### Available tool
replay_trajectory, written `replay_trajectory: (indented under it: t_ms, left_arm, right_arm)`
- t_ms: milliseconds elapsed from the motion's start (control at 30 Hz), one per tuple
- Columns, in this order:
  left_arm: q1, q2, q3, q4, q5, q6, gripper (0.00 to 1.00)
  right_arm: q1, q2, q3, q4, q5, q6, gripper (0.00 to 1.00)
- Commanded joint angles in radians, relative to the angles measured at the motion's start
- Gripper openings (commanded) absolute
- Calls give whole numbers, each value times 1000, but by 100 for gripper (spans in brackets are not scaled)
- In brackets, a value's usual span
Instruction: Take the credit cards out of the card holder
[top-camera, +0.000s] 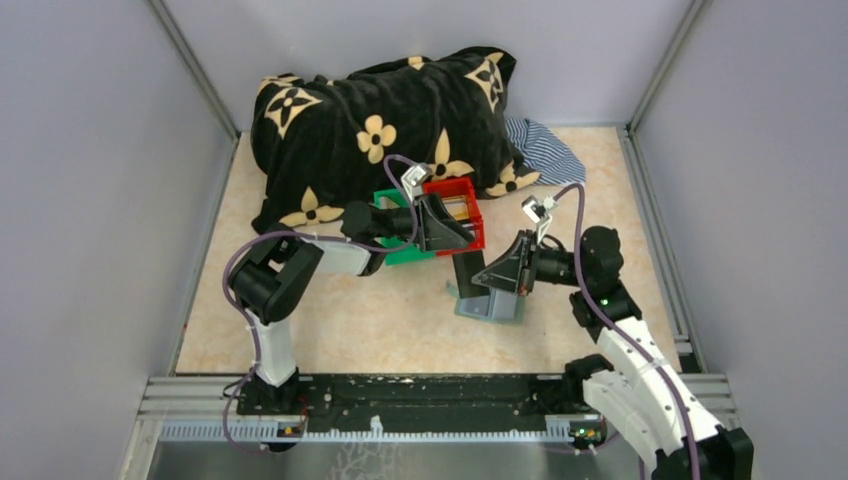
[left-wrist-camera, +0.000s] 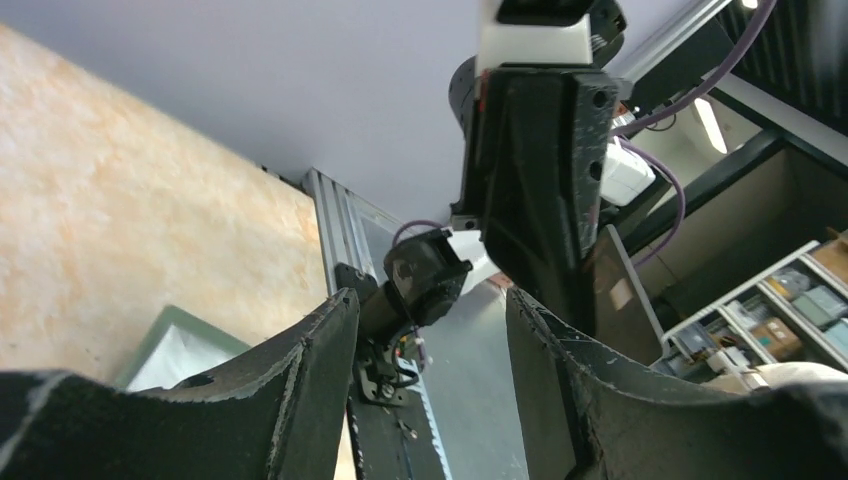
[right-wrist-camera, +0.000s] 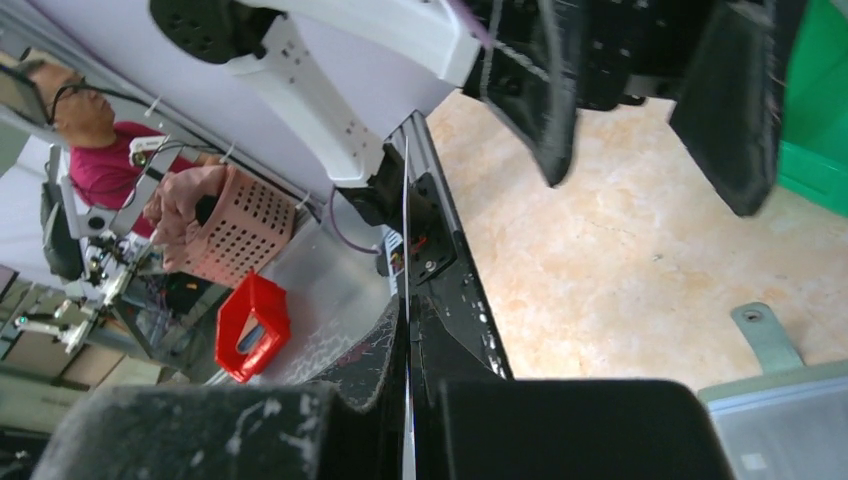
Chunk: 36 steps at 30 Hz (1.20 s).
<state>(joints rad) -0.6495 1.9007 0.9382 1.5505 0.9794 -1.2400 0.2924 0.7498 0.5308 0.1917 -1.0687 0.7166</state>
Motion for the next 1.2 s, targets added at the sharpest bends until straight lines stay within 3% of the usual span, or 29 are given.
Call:
replay_trajectory:
  t_ms: [0, 167, 567, 1167]
  left_arm:
    - [4, 14, 19, 238, 142, -39, 62]
    - [5, -15, 28, 238, 196, -57, 62]
    - [8, -19, 66, 238, 162, -120, 56]
    - [-109, -9, 152, 238, 447, -225, 53]
  right_arm:
    - [4, -45, 56, -48, -67, -41, 0]
    - [4, -16, 64, -103, -85, -72, 0]
    - [20, 13, 66, -159, -101, -124, 0]
    - [23, 68, 92, -210, -91, -152, 0]
